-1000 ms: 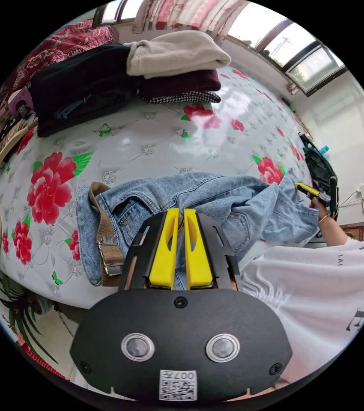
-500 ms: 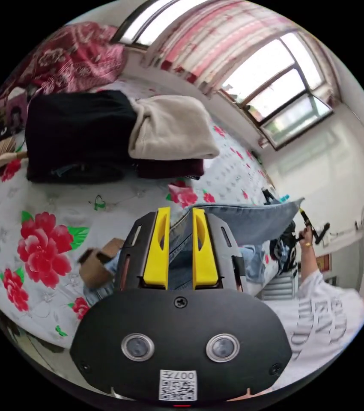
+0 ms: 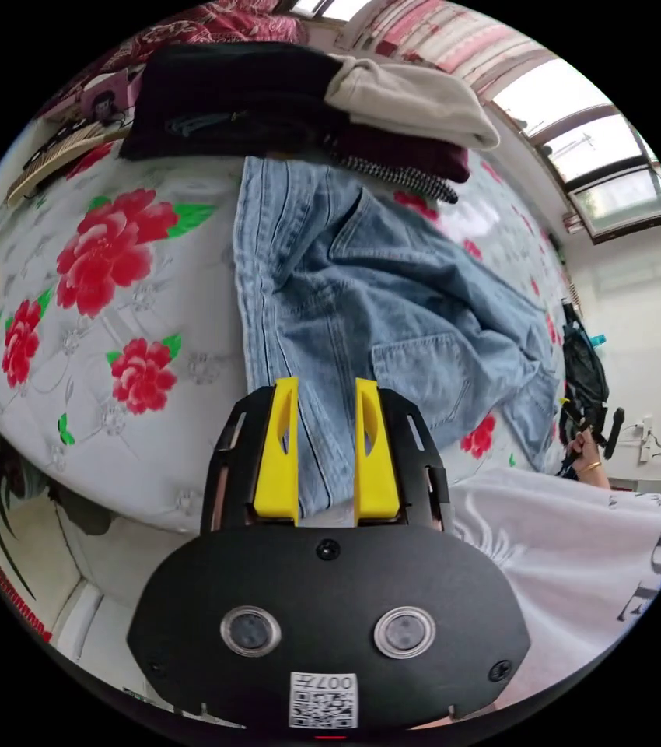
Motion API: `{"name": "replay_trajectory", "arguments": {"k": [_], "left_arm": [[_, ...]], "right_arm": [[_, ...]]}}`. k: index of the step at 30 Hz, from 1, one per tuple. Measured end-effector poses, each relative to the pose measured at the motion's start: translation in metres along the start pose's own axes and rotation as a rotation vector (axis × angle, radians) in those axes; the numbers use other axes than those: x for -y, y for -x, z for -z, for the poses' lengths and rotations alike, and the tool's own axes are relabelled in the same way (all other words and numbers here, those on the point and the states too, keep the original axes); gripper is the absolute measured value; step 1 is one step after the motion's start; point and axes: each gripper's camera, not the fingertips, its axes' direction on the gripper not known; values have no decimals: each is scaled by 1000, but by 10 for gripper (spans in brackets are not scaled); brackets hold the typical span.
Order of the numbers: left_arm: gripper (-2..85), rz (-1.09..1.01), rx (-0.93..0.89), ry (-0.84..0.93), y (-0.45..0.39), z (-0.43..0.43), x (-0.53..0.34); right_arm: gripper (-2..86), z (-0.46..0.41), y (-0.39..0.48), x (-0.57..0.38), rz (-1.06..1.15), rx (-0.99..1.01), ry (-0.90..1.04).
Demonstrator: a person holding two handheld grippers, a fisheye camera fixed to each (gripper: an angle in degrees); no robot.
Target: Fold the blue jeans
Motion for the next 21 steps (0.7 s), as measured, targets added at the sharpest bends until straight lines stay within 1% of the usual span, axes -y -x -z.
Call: {"name": "replay_trajectory", "arguments": {"k": [1, 4, 6, 7, 8, 9, 10, 12, 13, 14, 15, 16, 18, 19, 21], "left_arm": [[110, -18, 39, 21, -6, -5, -7], [116, -82, 133, 10, -26, -12, -13], [114, -103, 210, 49, -34, -29, -11], [111, -118, 256, 98, -37, -46, -8], [106, -151, 307, 78, -44, -50, -8], [103, -164, 316, 80, -47, -52, -7], [95, -164, 328, 102, -49, -52, -2], [64, -197, 320, 130, -49, -51, 5], [40, -214, 319, 133, -47, -46, 8], [20, -215, 320, 134, -42, -39, 11], [17, -213, 320, 136, -40, -34, 13], [13, -215, 320, 121, -34, -19, 16], [5, -224, 313, 64, -29, 11, 17], [4, -228, 304, 30, -26, 32, 15], [5, -240, 332, -24, -25, 61, 10]], "right_arm": [[93, -1, -2, -1, 4, -17, 3], [95, -10, -12, 2, 21, -47, 51], [89, -32, -21, 5, 1, 0, 167], [86, -42, -21, 5, 4, 11, 213], [76, -54, -20, 1, -12, 36, 267], [63, -49, -17, -3, 12, 36, 183], [53, -51, -14, -4, 30, 32, 205], [20, -47, -4, 2, 133, -45, 252], [14, -42, -3, 4, 150, -71, 235], [8, -23, -4, 8, 174, -120, 149], [4, 6, -8, 13, 173, -133, 31], [3, 25, -11, 15, 176, -115, -44], [0, 102, -20, 14, 203, -40, -324], [-1, 120, -21, 10, 221, -35, -389], [-1, 178, -23, -17, 292, -40, -624]]}}
